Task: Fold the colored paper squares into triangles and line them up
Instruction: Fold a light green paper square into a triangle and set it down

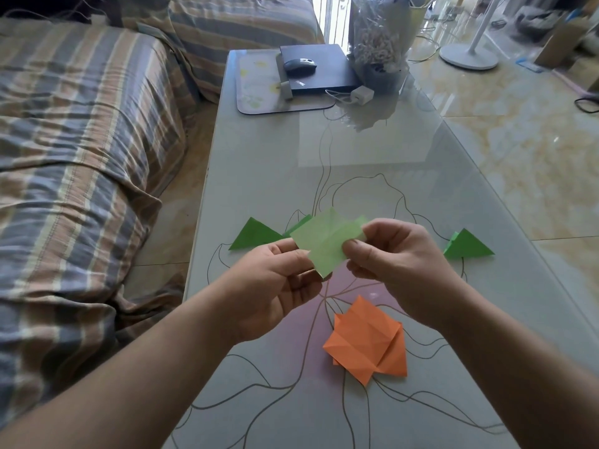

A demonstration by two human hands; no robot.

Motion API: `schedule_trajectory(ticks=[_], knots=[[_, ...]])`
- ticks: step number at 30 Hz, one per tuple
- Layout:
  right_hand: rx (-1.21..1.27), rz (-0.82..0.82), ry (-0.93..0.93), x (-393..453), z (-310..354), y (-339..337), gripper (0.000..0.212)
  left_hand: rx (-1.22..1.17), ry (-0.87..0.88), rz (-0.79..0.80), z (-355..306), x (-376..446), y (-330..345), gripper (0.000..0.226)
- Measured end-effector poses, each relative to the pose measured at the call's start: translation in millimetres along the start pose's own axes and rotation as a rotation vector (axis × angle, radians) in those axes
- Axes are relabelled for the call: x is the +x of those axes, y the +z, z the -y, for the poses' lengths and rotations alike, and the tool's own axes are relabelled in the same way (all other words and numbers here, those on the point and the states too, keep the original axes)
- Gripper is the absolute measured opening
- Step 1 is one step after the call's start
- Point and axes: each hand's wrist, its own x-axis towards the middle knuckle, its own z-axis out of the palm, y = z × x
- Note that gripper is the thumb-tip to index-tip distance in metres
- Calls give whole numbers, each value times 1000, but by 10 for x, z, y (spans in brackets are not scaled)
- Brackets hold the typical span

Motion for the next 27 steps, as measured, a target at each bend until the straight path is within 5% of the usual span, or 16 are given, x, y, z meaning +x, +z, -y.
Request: schedule_trajectory(ticks=[10, 17, 21, 27], knots=[[-4, -72, 4, 9, -76, 47, 18, -84, -47, -47, 0, -16, 66, 28], [13, -70, 12, 3, -54, 61, 25, 144, 94, -12, 74, -20, 33, 46], [63, -26, 40, -3, -49, 64, 26, 271, 142, -75, 118, -14, 38, 30], [44, -66, 53, -2, -36, 83, 35, 103, 62, -83, 138, 22, 47, 25]])
